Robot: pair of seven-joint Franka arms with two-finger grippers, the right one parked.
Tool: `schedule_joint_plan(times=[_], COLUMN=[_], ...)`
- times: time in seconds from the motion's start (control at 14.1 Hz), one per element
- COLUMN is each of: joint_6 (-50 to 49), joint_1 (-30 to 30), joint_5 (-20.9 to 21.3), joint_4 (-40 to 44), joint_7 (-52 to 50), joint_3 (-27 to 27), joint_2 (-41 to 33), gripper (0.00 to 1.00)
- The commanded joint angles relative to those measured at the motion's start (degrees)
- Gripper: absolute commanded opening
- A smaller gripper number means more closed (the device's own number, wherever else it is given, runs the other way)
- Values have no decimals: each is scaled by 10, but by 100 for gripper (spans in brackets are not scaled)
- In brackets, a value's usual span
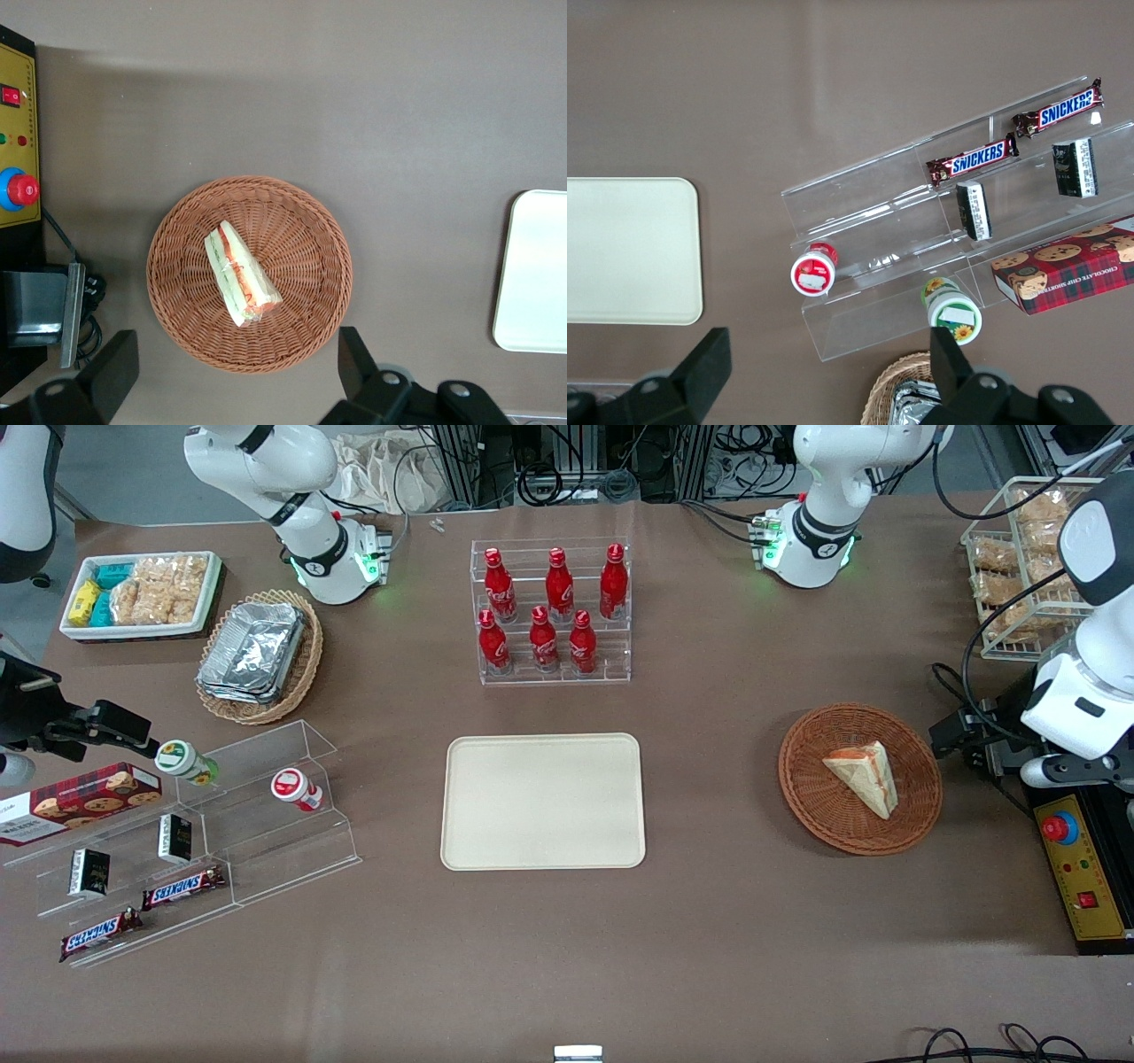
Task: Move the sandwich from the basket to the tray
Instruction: 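Move the left gripper over the wrapped sandwich in the wicker basket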
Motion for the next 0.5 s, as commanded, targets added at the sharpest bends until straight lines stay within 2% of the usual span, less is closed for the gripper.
schedule_joint_plan(times=[0.0, 0.43], joint_6=[-16, -34], joint_1=[-2, 3], joint_5=[10, 8], joint_4=[-5, -25], joint_7=[-11, -18], joint_3=[0, 3], joint_2=[-2, -1], gripper=[100, 100])
